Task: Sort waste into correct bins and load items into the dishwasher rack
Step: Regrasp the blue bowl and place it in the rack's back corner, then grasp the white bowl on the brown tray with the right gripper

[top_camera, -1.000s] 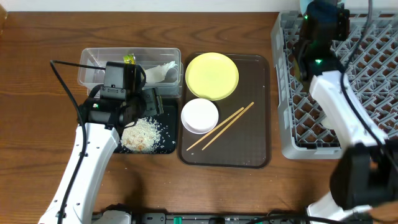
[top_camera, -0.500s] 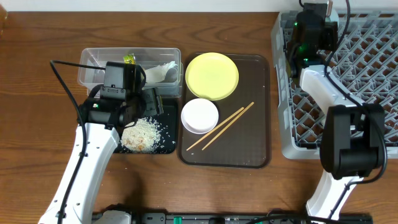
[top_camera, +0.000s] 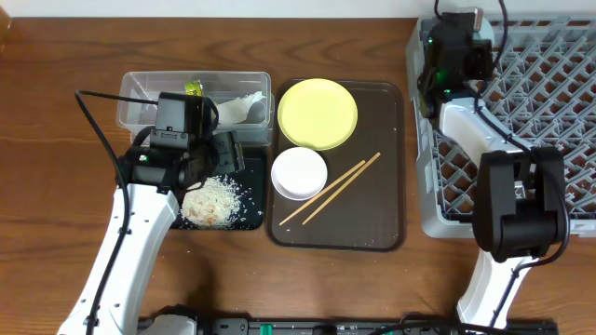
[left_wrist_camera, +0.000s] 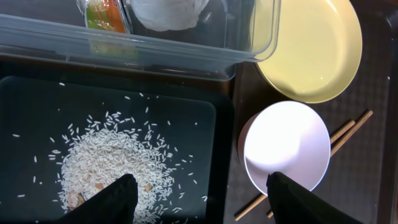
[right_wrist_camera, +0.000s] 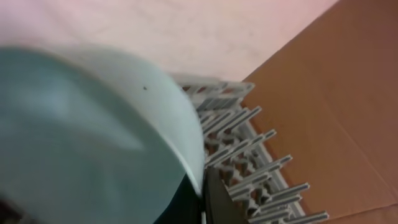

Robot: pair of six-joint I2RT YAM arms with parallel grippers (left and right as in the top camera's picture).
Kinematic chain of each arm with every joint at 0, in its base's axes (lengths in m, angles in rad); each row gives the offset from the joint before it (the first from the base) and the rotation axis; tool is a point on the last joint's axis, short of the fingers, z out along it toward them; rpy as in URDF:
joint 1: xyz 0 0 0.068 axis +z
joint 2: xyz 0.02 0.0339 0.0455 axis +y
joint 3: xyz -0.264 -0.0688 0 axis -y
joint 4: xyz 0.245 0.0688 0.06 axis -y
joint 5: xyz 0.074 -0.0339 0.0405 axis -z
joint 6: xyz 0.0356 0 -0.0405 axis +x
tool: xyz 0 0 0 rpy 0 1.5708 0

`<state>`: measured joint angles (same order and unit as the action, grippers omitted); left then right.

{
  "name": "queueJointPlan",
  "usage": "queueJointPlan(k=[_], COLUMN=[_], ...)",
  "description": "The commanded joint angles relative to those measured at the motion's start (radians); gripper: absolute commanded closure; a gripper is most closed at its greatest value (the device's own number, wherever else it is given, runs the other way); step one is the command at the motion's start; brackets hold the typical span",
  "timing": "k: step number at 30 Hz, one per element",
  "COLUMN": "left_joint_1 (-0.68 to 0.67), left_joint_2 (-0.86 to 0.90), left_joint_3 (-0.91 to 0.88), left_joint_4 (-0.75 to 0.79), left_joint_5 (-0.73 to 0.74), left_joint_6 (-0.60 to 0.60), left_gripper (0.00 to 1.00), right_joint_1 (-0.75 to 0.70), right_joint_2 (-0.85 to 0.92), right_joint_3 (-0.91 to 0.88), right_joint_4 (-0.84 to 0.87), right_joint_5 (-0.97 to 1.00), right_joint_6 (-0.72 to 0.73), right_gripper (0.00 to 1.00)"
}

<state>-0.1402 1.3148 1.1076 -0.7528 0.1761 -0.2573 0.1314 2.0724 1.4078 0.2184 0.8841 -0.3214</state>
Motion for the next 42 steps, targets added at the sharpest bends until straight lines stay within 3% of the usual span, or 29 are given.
queueJointPlan(k=[1, 11, 12, 13, 14, 17, 20, 25, 30, 35, 42], left_joint_1=[0.002, 0.002, 0.002, 0.002, 0.002, 0.003, 0.003, 0.003, 0.044, 0.129, 0.151], left_joint_2=[-0.002, -0.002, -0.002, -0.002, -0.002, -0.002, -0.002, -0.002, -0.002, -0.002, -0.002], left_joint_3=[0.009, 0.009, 0.009, 0.009, 0.009, 0.009, 0.009, 0.009, 0.009, 0.009, 0.009], left_joint_4=[-0.002, -0.002, -0.002, -0.002, -0.002, -0.002, -0.010, -0.045, -0.102, -0.125, -0.137], left_joint_5=[-0.013, -0.013, -0.013, -0.013, -0.013, -0.013, -0.013, -0.098, -0.202, -0.203, -0.203], left_joint_6=[0.013, 0.013, 0.013, 0.014, 0.014, 0.014, 0.014, 0.013, -0.024, -0.126, -0.126], left_gripper=[0.31, 0.30, 0.30, 0.31, 0.30, 0.31, 0.30, 0.30, 0.30, 0.31, 0.30], right_joint_1=[0.032, 0.072, 0.072, 0.072, 0.072, 0.074, 0.085, 0.113, 0.195, 0.314, 0.423], right_joint_2=[0.017, -0.032, -0.051, -0.072, -0.095, -0.177, -0.286, -0.394, -0.389, -0.305, -0.130], right_joint_3=[0.000, 0.000, 0.000, 0.000, 0.000, 0.000, 0.000, 0.000, -0.004, -0.007, -0.007], right_joint_4=[-0.086, -0.479, -0.515, -0.549, -0.577, -0.645, -0.730, -0.856, -0.969, -1.003, -0.977], right_joint_5=[-0.028, -0.102, -0.151, -0.207, -0.265, -0.386, -0.510, -0.853, -1.120, -1.128, -1.087], right_joint_6=[0.054, 0.355, 0.372, 0.387, 0.388, 0.388, 0.388, 0.388, 0.389, 0.435, 0.584], right_gripper=[0.99, 0.97, 0.89, 0.73, 0.67, 0.54, 0.48, 0.50, 0.53, 0.51, 0.58])
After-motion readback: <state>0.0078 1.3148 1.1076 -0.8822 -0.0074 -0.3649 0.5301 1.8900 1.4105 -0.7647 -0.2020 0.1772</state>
